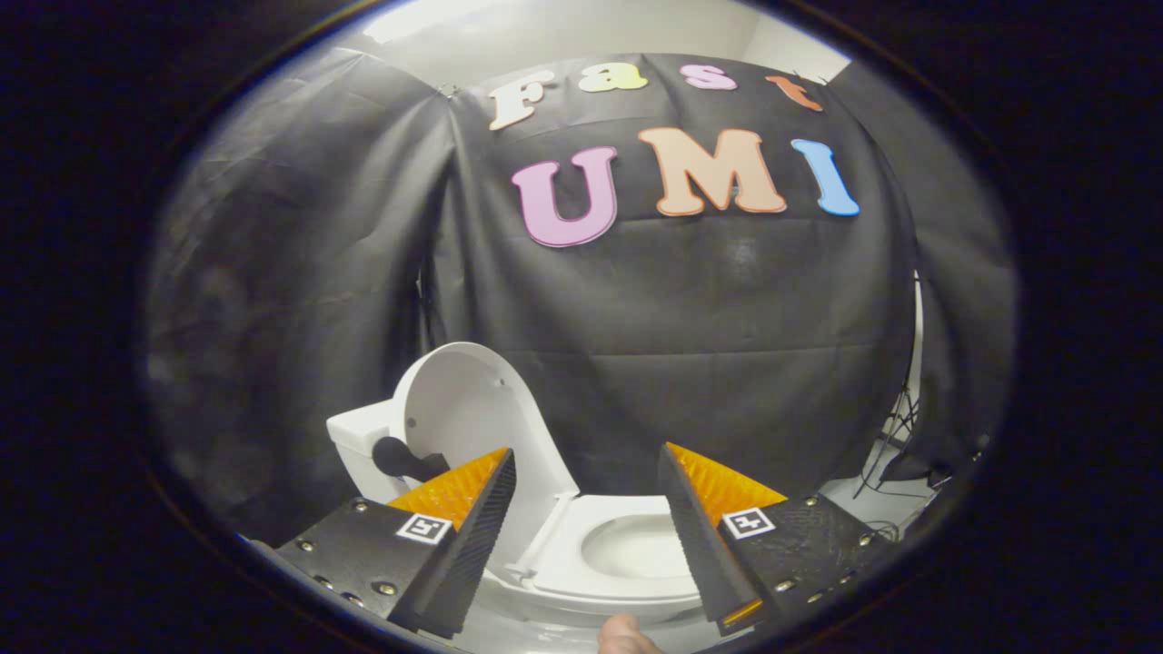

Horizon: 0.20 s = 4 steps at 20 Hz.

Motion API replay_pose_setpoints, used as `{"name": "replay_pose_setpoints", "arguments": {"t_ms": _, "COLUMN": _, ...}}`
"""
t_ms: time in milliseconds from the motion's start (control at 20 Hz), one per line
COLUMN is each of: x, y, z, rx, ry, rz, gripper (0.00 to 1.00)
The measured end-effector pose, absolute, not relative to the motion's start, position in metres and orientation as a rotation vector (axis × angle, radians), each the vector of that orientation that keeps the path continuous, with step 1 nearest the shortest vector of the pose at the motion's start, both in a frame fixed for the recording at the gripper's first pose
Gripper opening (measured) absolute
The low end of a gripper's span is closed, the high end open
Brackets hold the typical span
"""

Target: Open the toilet lid.

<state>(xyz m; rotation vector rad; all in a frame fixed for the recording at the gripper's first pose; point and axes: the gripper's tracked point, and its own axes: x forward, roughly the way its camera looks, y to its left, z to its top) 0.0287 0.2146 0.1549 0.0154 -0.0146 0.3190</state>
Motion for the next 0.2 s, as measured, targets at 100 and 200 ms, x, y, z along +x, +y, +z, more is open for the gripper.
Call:
{"name": "replay_pose_setpoints", "arguments": {"t_ms": 100, "x": 0.033, "y": 0.196, "z": 0.157, "rx": 0.04, "ry": -0.017, "rz": 0.3, "gripper": 0.93}}
{"name": "replay_pose_setpoints", "arguments": {"t_ms": 200, "x": 0.038, "y": 0.177, "z": 0.157, "rx": 0.052, "ry": -0.021, "rz": 0.272, "gripper": 0.93}}
